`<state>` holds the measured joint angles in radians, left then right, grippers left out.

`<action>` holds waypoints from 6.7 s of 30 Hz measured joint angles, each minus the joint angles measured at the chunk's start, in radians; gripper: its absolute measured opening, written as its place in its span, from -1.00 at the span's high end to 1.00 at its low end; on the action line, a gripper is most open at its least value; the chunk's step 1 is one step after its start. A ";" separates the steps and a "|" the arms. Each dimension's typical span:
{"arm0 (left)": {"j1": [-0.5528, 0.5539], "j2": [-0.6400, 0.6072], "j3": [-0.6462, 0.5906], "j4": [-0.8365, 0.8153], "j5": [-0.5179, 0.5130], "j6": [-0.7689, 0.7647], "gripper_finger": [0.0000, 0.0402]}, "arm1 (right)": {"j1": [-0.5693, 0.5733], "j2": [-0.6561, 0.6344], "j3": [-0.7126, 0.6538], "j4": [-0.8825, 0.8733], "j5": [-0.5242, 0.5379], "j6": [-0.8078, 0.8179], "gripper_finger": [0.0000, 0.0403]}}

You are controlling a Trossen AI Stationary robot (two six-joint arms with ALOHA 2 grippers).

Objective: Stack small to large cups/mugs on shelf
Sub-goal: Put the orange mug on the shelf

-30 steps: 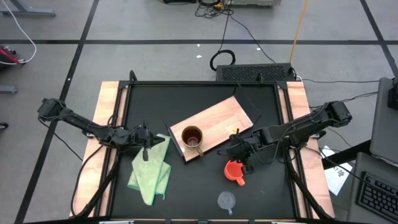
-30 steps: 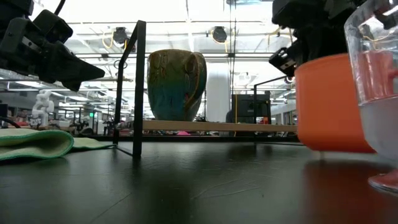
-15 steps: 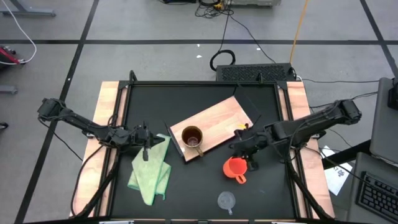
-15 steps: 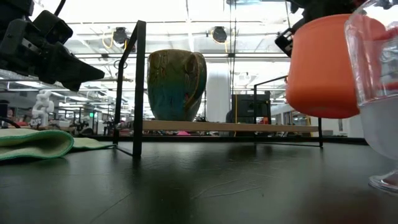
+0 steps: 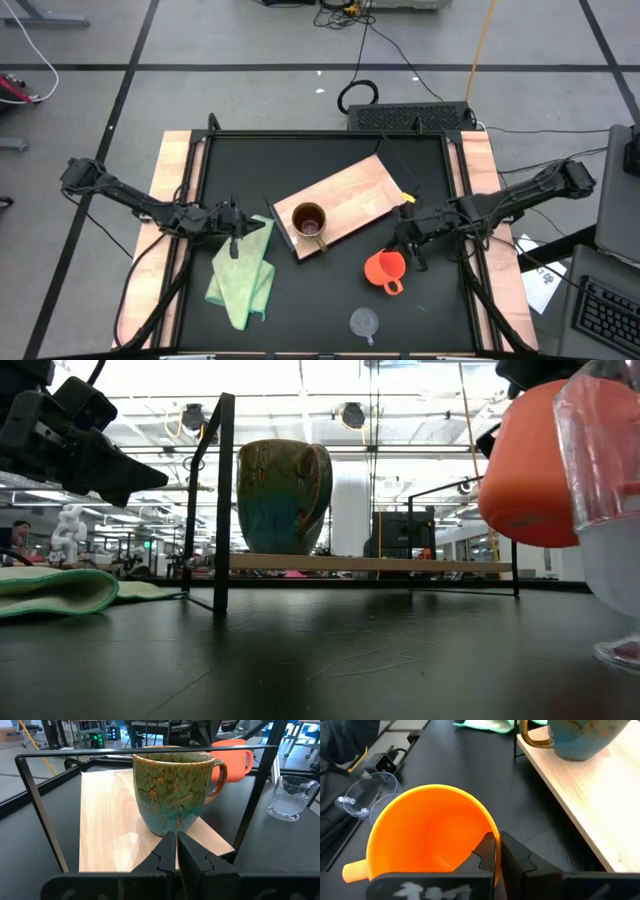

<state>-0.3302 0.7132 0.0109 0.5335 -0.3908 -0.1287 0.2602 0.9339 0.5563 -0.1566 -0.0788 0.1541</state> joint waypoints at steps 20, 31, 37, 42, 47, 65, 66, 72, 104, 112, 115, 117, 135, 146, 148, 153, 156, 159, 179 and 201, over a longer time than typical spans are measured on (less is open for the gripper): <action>0.000 0.000 0.000 0.001 0.000 -0.008 0.90 | -0.020 -0.062 -0.101 0.184 0.025 -0.039 0.99; 0.000 0.000 0.000 0.001 -0.001 -0.005 0.90 | -0.196 -0.011 0.049 -0.032 -0.108 -0.114 0.99; 0.000 0.000 0.000 -0.005 -0.002 0.004 0.90 | -0.265 0.069 0.198 -0.223 -0.161 -0.170 0.99; 0.000 0.000 0.000 -0.006 -0.002 0.027 0.90 | -0.305 0.157 0.313 -0.331 -0.166 -0.243 0.99; 0.000 0.000 0.000 -0.006 -0.003 0.029 0.90 | -0.357 0.242 0.407 -0.365 -0.219 -0.341 0.99; 0.000 0.000 0.000 -0.015 -0.003 0.026 0.90 | -0.589 0.492 0.636 -0.517 -0.293 -0.603 0.99; 0.000 0.000 0.000 -0.015 -0.003 0.026 0.90 | -0.594 0.505 0.650 -0.515 -0.293 -0.611 0.99; 0.000 0.000 0.000 -0.015 -0.003 0.029 0.90 | -0.616 0.596 0.744 -0.522 -0.293 -0.647 0.99; 0.000 0.000 0.000 -0.026 -0.003 0.056 0.90 | -0.651 0.750 0.858 -0.572 -0.292 -0.707 0.99; 0.000 0.000 0.000 -0.030 -0.003 0.055 0.90 | -0.647 0.750 0.857 -0.590 -0.292 -0.691 0.99; 0.000 0.000 0.000 -0.030 -0.003 0.055 0.90 | -0.637 0.750 0.857 -0.597 -0.293 -0.690 0.99; 0.001 0.000 0.000 -0.030 -0.003 0.054 0.90 | -0.630 0.750 0.857 -0.604 -0.293 -0.689 0.99; 0.000 0.000 0.000 -0.029 -0.003 0.037 0.90 | -0.605 0.750 0.851 -0.578 -0.290 -0.626 0.99; 0.000 0.000 0.000 -0.033 -0.003 0.035 0.90 | -0.605 0.771 0.849 -0.576 -0.285 -0.626 0.99; 0.000 0.000 0.000 -0.035 -0.002 0.035 0.90 | -0.605 0.781 0.850 -0.560 -0.286 -0.626 0.99; 0.000 0.000 0.000 -0.041 -0.002 0.033 0.90 | -0.606 0.809 0.853 -0.558 -0.293 -0.627 0.99; 0.000 0.000 0.000 -0.053 -0.002 0.033 0.90 | -0.606 0.814 0.853 -0.556 -0.294 -0.633 0.99; 0.000 0.000 0.000 -0.059 -0.001 0.034 0.90 | -0.606 0.814 0.853 -0.545 -0.293 -0.634 0.99; 0.000 0.000 0.000 -0.068 -0.001 0.029 0.90 | -0.586 0.819 0.848 -0.544 -0.278 -0.621 0.64; 0.000 0.000 0.000 -0.067 0.000 -0.014 0.90 | -0.532 0.758 0.850 -0.560 -0.232 -0.588 0.64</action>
<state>-0.3298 0.7132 0.0109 0.4667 -0.3904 -0.1424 -0.2722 1.6917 1.4063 -0.7162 -0.3107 -0.4339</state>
